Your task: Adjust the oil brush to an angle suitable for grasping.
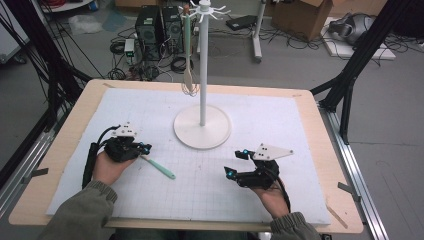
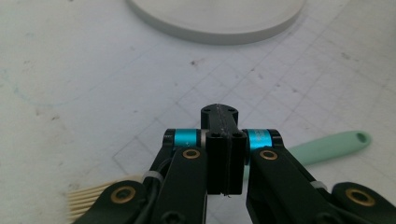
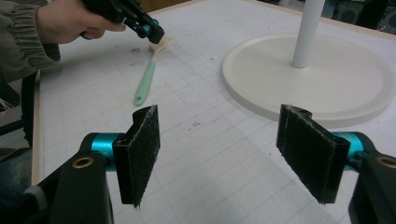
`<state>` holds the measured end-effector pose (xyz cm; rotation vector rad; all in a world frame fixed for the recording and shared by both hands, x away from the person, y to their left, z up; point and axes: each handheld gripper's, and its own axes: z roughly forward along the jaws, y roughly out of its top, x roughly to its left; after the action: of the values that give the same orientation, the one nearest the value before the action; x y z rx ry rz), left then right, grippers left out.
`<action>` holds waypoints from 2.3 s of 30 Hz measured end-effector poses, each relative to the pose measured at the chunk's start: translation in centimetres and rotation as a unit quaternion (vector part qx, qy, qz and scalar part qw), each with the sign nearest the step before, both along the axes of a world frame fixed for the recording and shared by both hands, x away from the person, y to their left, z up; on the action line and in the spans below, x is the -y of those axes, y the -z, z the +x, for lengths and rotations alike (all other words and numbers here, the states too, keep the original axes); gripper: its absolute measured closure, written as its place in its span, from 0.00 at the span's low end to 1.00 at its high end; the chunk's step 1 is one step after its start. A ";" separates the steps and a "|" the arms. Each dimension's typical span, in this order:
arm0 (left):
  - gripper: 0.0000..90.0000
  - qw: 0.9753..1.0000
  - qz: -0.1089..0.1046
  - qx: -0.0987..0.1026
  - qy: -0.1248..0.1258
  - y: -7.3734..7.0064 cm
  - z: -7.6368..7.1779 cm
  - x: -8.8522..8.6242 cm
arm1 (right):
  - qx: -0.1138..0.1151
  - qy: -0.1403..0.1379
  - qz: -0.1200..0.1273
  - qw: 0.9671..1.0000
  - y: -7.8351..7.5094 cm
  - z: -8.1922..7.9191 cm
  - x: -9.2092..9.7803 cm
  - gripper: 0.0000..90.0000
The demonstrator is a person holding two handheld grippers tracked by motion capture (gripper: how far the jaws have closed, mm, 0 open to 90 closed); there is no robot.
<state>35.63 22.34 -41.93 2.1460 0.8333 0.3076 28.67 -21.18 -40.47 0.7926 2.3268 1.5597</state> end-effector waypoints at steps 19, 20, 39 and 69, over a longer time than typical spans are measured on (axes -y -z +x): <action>1.00 0.999 0.033 -0.024 -0.023 1.8 0.8 -1.1 | 0.003 0.002 0.004 1.000 0.1 -0.1 0.2 0.33; 1.00 0.999 0.034 -0.026 -0.023 1.7 0.7 -1.1 | 0.000 0.001 0.004 1.000 0.1 -0.2 0.1 0.33; 1.00 0.999 0.038 -0.027 -0.006 1.6 -1.3 -2.5 | -0.005 -0.003 -0.002 1.000 0.4 -0.1 -0.1 0.33; 1.00 0.999 0.035 -0.023 0.021 1.4 -4.2 -3.7 | -0.013 0.000 -0.012 1.000 0.9 -0.1 -0.7 0.33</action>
<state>31.47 26.08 -43.33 2.2397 0.8131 0.2716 28.59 -20.50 -41.38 0.8120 2.3581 1.5285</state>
